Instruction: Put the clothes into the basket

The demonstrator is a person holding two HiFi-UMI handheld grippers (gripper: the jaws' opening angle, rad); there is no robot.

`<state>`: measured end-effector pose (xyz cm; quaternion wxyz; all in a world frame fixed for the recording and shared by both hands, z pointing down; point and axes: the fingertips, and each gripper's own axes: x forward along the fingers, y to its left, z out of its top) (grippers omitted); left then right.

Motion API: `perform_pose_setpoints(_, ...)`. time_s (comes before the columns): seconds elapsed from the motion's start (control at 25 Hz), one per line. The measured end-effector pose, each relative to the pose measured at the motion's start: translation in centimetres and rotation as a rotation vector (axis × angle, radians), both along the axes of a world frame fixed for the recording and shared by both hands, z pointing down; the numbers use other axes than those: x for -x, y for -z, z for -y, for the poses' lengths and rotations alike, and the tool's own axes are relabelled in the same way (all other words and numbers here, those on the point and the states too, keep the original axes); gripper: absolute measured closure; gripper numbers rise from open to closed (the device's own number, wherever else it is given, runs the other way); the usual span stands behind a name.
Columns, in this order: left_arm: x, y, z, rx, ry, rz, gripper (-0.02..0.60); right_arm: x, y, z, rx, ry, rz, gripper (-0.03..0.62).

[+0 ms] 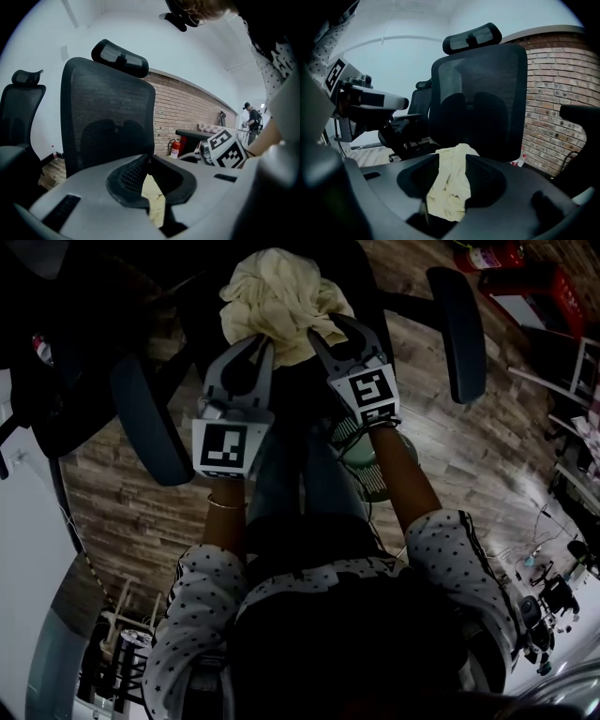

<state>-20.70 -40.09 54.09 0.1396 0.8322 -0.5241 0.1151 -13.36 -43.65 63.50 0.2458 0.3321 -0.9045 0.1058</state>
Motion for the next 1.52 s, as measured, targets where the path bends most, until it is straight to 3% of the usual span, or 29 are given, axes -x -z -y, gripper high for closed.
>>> perform_pose_setpoints(0.48, 1.7, -1.2, -0.3, 0.032, 0.07, 0.002, 0.566, 1.0, -4.5, 1.2, 0.029, 0.059, -0.112, 0.422)
perform_pose_setpoints(0.88, 2.3, -1.2, -0.4, 0.025, 0.104, -0.047, 0.566, 1.5, -7.8, 2.7, 0.023, 0.087, -0.239, 0.421)
perform_pose_setpoints(1.08, 2.7, -1.4, -0.2, 0.035, 0.11, -0.045, 0.566, 1.5, -10.7, 3.0, 0.065, 0.121, -0.325, 0.418)
perform_pose_setpoints(1.32, 3.5, -1.6, 0.1, 0.045, 0.124, -0.047, 0.566, 1.7, -12.1, 3.2, 0.108, 0.102, -0.338, 0.419)
perform_pose_setpoints(1.52, 3.6, -1.6, 0.1, 0.04, 0.122, -0.046, 0.566, 1.7, -12.0, 3.2, 0.108, 0.103, -0.34, 0.511)
